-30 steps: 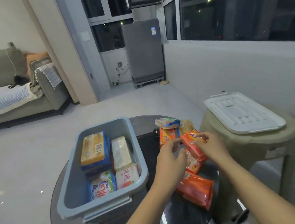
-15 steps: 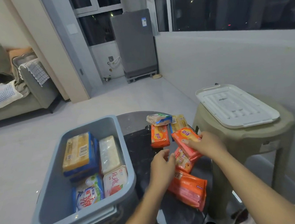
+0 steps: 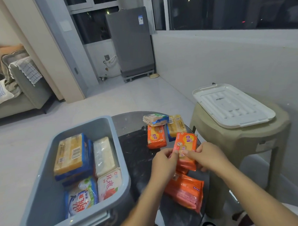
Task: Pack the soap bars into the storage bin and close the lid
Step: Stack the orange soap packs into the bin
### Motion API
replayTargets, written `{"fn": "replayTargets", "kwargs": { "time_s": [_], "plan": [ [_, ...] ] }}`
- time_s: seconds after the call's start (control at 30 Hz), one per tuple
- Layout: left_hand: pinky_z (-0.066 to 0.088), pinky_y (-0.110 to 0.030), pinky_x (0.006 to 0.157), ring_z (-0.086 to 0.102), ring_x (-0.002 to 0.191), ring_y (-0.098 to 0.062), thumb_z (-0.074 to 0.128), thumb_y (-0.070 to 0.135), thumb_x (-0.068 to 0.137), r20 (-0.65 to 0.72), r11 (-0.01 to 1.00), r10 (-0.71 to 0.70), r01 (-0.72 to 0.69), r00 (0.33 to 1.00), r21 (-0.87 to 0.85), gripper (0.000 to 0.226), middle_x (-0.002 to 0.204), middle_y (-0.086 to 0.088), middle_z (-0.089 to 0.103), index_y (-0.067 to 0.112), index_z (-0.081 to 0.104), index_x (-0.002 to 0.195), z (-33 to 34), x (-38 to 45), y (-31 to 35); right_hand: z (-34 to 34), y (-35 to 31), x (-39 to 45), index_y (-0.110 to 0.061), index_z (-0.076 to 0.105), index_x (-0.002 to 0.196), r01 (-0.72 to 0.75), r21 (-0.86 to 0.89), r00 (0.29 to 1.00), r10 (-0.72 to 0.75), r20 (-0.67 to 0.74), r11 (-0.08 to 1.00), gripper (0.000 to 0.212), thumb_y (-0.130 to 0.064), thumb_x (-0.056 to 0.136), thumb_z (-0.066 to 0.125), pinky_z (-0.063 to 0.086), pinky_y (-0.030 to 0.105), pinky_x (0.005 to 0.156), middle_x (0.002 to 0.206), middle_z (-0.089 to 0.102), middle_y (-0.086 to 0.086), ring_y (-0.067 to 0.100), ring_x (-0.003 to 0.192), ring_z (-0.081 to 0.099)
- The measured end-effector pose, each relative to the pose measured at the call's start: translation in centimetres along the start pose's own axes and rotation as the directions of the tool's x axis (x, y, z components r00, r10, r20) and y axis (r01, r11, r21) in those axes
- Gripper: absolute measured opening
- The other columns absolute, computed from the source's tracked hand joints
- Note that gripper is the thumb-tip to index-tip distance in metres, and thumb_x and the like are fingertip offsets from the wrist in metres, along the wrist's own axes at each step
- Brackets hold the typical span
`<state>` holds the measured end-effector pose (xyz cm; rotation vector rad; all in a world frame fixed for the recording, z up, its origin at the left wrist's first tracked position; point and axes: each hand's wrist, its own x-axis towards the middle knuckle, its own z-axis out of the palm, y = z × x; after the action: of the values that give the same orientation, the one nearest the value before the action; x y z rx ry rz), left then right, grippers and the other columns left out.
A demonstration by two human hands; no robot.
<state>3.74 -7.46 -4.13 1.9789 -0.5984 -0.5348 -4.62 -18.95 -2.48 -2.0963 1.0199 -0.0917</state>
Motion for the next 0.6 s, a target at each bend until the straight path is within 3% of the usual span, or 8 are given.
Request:
{"fn": "replayTargets", "kwargs": {
  "time_s": [0.13,0.23,0.3,0.4,0.43,0.5,0.6],
  "plan": [
    [0.048,-0.026,0.081,0.064,0.097,-0.009,0.053,0.031,0.092,0.030,0.998,0.058,-0.057,0.998,-0.013,0.027,0.105,0.003,0.071,0.020,0.071,0.108,-0.2,0.0,0.1,0.4,0.2,-0.2,-0.018,0.048,0.056,-0.011,0.129,0.999,0.016,-0.038,0.992,0.038,-0.041,0.083,0.062,0.038,0.021,0.050,0.058,0.057,-0.002,0.010,0.054,0.056],
    [0.039,-0.034,0.102,0.052,0.121,-0.015,0.055,0.034,0.091,0.059,0.998,0.062,-0.061,0.996,-0.009,0.032,0.130,0.000,0.058,0.019,0.070,0.115,-0.3,0.2,-0.1,0.2,0.5,-0.5,-0.017,0.049,0.062,0.008,0.352,0.993,0.034,-0.114,0.936,0.032,-0.035,0.080,0.069,0.036,0.020,0.048,0.066,0.061,0.001,0.010,0.056,0.058],
    [0.031,-0.029,0.099,0.044,0.126,-0.012,0.053,0.037,0.092,0.095,0.998,0.065,-0.067,0.993,0.018,0.033,0.133,0.005,0.051,0.020,0.070,0.114,-0.4,0.3,0.0,-0.2,0.8,-0.6,-0.015,0.049,0.077,-0.001,0.503,0.988,0.079,-0.134,0.864,0.027,-0.029,0.078,0.072,0.040,0.023,0.048,0.083,0.063,0.007,0.016,0.064,0.061],
    [0.040,-0.026,0.087,0.059,0.104,-0.007,0.045,0.043,0.094,0.177,0.998,0.048,-0.039,0.983,-0.050,0.032,0.106,0.011,0.063,0.028,0.073,0.091,-0.5,0.4,0.5,-1.1,1.3,-0.3,-0.014,0.047,0.102,-0.041,0.643,0.979,0.158,-0.126,0.765,0.033,-0.016,0.080,0.071,0.041,0.018,0.035,0.098,0.061,0.009,0.015,0.063,0.061],
    [0.044,-0.024,0.081,0.063,0.097,-0.008,0.045,0.042,0.095,0.171,0.997,0.035,-0.023,0.985,-0.070,0.028,0.100,0.011,0.067,0.030,0.071,0.092,-0.4,0.6,0.7,-1.3,1.5,-0.1,-0.015,0.046,0.105,-0.029,0.661,0.974,0.169,-0.150,0.750,0.035,-0.013,0.080,0.071,0.041,0.018,0.035,0.101,0.061,0.010,0.015,0.062,0.061],
    [0.048,-0.025,0.084,0.062,0.105,-0.013,0.049,0.038,0.094,0.131,0.999,-0.022,0.025,0.991,-0.025,0.028,0.116,0.004,0.065,0.026,0.062,0.115,0.0,1.1,0.7,-1.8,2.0,0.2,-0.018,0.045,0.107,0.011,0.660,0.962,0.173,-0.213,0.751,0.038,-0.009,0.079,0.070,0.045,0.022,0.044,0.105,0.062,0.013,0.020,0.068,0.063],
    [0.045,-0.033,0.097,0.053,0.121,-0.021,0.058,0.045,0.086,0.110,0.978,-0.108,0.085,0.988,0.191,0.058,0.137,-0.004,0.052,0.018,0.046,0.136,0.9,2.0,0.7,-2.5,2.7,0.4,-0.021,0.045,0.111,0.041,0.664,0.950,0.176,-0.257,0.747,0.042,-0.008,0.079,0.070,0.047,0.027,0.056,0.110,0.063,0.017,0.029,0.082,0.065]
  ]
}}
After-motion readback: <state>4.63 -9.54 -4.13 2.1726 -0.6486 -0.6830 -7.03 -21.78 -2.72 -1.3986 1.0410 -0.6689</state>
